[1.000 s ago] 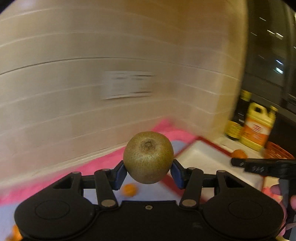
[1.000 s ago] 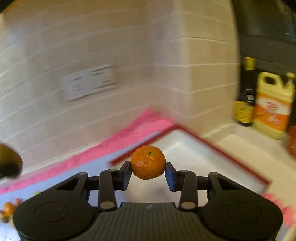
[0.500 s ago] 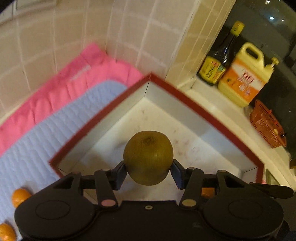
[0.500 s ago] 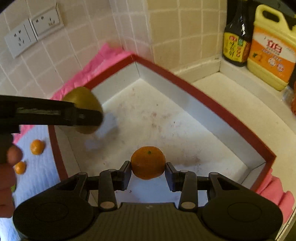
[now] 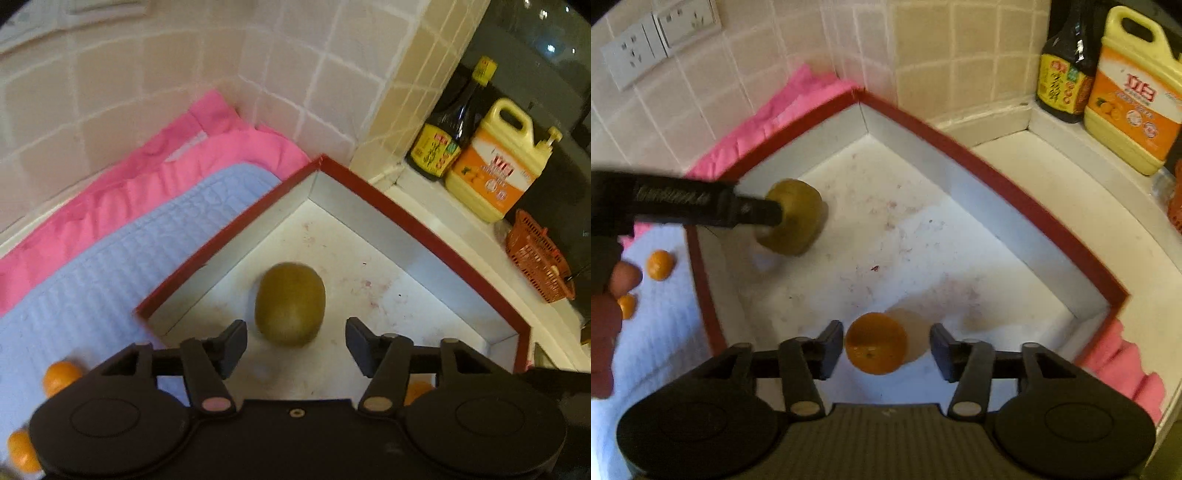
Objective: Organize fruits
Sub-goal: 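Carry both fruits into the red box and open both tools, then return both tools to the fruit on the mat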
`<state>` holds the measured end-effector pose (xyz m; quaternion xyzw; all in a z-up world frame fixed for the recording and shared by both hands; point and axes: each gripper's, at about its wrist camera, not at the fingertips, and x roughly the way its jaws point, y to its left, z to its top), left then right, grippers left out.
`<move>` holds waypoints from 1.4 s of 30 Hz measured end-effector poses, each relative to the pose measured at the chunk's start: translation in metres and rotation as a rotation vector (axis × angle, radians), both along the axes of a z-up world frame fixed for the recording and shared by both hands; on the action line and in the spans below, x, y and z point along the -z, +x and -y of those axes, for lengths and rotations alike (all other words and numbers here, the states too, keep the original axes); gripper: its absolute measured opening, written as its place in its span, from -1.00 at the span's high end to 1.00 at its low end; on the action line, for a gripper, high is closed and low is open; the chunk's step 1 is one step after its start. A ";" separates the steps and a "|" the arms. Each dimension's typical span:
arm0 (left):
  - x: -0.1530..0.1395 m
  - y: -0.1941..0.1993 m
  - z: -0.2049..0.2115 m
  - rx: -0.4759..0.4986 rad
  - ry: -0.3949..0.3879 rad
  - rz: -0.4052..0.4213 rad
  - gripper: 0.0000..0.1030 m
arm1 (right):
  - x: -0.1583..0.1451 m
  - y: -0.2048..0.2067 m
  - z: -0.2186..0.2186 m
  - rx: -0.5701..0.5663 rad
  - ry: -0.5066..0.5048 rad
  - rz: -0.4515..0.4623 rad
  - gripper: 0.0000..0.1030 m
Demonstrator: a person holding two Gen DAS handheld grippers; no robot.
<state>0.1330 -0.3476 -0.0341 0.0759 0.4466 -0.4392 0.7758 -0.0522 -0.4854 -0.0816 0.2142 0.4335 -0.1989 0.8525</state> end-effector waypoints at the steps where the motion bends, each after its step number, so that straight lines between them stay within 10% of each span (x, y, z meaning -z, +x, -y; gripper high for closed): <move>1: -0.007 -0.003 -0.012 -0.006 -0.021 0.009 -0.42 | -0.008 -0.007 0.001 0.020 0.000 0.017 -0.25; 9: -0.076 -0.035 -0.112 -0.078 -0.171 0.133 -0.56 | -0.079 -0.027 -0.020 0.045 -0.045 0.196 -0.40; 23: -0.166 -0.074 -0.302 -0.484 -0.226 0.411 -0.59 | -0.146 0.034 -0.158 -0.288 -0.095 0.404 -0.74; 33: -0.141 -0.088 -0.373 -0.678 -0.125 0.416 -0.60 | -0.134 0.081 -0.252 -0.468 -0.076 0.360 -0.74; 42: -0.058 -0.079 -0.419 -0.792 -0.068 0.194 -0.60 | -0.092 0.096 -0.301 -0.557 -0.056 0.221 -0.74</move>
